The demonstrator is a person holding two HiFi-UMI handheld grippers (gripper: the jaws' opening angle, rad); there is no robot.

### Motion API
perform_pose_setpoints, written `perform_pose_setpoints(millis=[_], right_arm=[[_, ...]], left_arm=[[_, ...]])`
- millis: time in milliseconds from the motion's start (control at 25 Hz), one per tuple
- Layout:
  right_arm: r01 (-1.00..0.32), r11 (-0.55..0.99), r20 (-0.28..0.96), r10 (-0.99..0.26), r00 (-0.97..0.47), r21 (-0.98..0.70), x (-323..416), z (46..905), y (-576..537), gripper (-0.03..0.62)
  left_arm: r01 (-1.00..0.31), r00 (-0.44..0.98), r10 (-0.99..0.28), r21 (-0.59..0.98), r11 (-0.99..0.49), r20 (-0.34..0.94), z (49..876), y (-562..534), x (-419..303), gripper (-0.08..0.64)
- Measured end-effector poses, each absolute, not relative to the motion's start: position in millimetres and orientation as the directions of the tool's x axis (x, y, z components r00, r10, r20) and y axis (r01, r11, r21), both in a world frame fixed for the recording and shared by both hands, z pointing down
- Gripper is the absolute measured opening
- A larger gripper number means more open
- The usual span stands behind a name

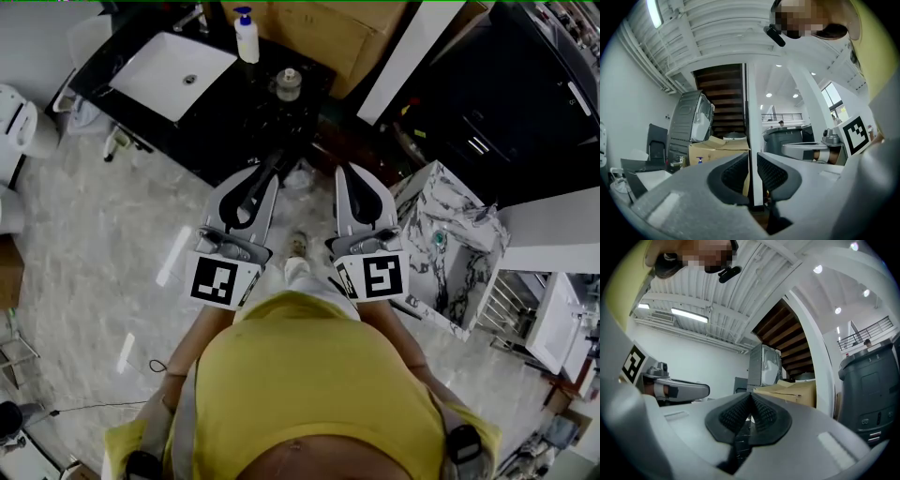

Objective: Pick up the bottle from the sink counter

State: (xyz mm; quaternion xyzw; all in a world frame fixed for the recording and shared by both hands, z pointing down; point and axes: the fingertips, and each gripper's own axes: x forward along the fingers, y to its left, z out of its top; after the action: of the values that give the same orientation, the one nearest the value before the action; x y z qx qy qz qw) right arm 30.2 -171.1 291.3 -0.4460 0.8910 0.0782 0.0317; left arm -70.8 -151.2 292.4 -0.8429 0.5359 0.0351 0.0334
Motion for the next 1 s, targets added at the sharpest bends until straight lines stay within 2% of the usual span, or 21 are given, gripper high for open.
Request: perform_pose_setpoints(millis=[160,320,560,1000], right_arm=[[-0.789,0.606,-0.110,-0.782,-0.614,0.099,31,295,-211,0.000],[-0.780,0.621,-0.094,-0.774,-0.626,0.077,35,304,-244,0.000],[-0.773,0.632,-0.083,-0.768,-0.635,0.061,41,324,-276,0.000],[-0.783,0.614,-0.019,-0.786,-0.618,0.093,30,351,-314,0.000]], left_arm=[[-0.914,0.406,-0.912,-0.013,-0.406,-0.056,299,-193,-72,0.065],[-0.924,0.381,-0.923,0.019,-0.383,-0.056,304,-232,-74,0.105],[-0.927,0.374,-0.926,-0.012,-0.374,-0.059,320,-269,-73,0.165],[-0.934,0.357,-0.934,-0.001,-0.357,0.004,363,-323,-95,0.186]])
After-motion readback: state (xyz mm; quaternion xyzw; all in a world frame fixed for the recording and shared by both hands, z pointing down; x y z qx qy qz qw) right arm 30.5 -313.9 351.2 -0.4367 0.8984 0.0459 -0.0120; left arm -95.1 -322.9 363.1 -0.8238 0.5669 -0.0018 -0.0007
